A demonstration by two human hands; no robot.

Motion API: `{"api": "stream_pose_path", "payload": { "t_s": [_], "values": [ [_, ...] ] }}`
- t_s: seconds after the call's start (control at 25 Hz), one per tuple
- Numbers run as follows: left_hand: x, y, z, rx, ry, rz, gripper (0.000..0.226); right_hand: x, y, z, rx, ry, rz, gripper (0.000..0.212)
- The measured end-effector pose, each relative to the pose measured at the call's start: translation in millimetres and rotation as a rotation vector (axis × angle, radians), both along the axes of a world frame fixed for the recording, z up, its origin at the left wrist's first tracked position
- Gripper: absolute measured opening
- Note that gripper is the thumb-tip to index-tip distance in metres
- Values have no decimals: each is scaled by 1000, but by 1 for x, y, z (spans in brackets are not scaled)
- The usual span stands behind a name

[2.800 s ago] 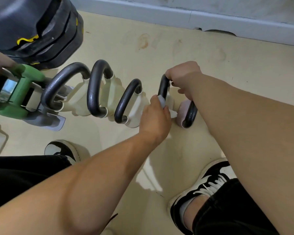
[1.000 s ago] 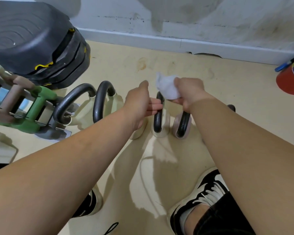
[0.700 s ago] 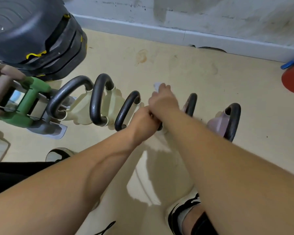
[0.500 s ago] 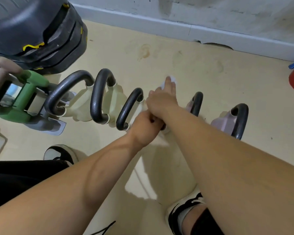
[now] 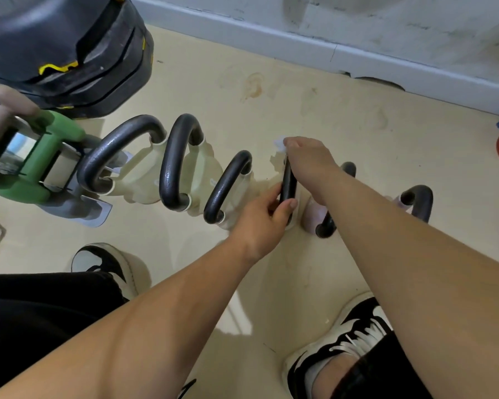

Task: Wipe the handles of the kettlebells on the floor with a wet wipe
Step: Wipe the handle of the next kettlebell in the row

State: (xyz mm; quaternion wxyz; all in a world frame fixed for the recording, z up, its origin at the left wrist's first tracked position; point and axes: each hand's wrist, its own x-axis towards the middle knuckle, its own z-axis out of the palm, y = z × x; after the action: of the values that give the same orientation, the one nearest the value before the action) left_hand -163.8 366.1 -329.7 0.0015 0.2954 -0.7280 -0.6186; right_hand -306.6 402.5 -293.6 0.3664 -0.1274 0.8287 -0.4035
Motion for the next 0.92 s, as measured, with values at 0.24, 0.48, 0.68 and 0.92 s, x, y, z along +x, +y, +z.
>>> {"api": "stream_pose_path", "payload": {
  "t_s": [0.24, 0.48, 0.68, 0.92],
  "values": [
    [0, -1, 1, -10, -6, -4, 17, 16, 11, 0, -72, -4, 68, 45],
    [1, -1, -4, 35, 13, 10, 15, -11, -18, 0, 85, 15, 143, 20],
    [1, -1, -3, 64, -24, 35, 21, -12, -19, -6, 107, -34, -6, 35],
    [1, 0, 11, 30, -128, 140, 31, 18, 10, -9, 226, 469, 466, 36]
  ]
}}
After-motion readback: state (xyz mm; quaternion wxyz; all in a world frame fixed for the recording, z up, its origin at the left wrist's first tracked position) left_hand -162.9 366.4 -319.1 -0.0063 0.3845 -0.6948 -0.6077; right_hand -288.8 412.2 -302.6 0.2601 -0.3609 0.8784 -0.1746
